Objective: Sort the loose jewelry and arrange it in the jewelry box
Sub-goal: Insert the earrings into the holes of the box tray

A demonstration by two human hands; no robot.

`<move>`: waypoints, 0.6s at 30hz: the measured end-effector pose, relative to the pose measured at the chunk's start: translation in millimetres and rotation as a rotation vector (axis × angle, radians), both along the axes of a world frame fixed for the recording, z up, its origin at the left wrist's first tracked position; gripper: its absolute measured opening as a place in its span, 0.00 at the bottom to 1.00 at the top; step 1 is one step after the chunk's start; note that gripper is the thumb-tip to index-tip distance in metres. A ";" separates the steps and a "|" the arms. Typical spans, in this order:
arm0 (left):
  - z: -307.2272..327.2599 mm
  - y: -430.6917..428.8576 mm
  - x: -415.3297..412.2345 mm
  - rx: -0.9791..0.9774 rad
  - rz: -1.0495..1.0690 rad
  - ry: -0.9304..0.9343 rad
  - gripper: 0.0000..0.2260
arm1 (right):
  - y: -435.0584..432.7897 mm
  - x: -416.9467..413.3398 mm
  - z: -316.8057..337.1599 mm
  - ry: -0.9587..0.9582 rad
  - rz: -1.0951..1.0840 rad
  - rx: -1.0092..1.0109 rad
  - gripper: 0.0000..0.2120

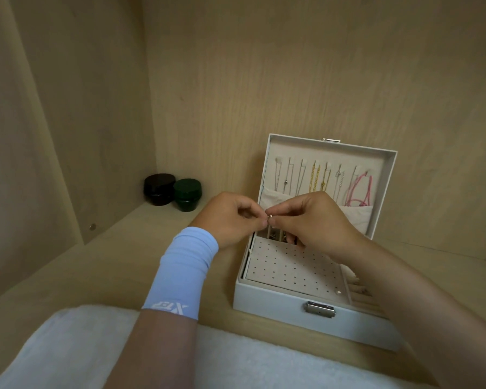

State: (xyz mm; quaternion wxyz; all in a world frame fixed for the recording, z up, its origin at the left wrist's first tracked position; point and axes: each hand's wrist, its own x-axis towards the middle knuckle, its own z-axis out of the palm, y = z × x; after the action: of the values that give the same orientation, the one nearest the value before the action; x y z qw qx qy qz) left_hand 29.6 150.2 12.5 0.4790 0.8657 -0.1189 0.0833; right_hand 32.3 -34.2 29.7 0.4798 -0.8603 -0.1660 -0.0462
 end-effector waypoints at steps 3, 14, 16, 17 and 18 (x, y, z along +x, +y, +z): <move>-5.2 5.1 2.3 0.088 0.040 0.071 0.07 | 3.9 3.1 -9.0 -0.141 0.014 -0.238 0.07; -12.1 2.6 9.0 0.069 0.000 0.197 0.13 | 11.8 3.7 -20.4 -0.471 0.098 -0.673 0.09; -11.8 1.2 8.7 0.081 0.009 0.193 0.11 | 13.6 4.0 -21.7 -0.492 0.061 -0.713 0.09; -11.7 1.0 8.5 0.079 0.015 0.193 0.11 | 14.6 4.2 -22.4 -0.508 0.046 -0.717 0.09; -11.5 0.9 8.3 0.078 0.020 0.192 0.11 | 15.3 4.1 -22.5 -0.517 0.034 -0.714 0.08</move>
State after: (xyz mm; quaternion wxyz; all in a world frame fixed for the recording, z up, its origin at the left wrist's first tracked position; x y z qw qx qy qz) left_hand 37.9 151.1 1.0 0.4531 0.8889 -0.0670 -0.0001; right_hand 36.4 -18.9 7.2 0.0956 -0.9294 -0.3005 -0.1917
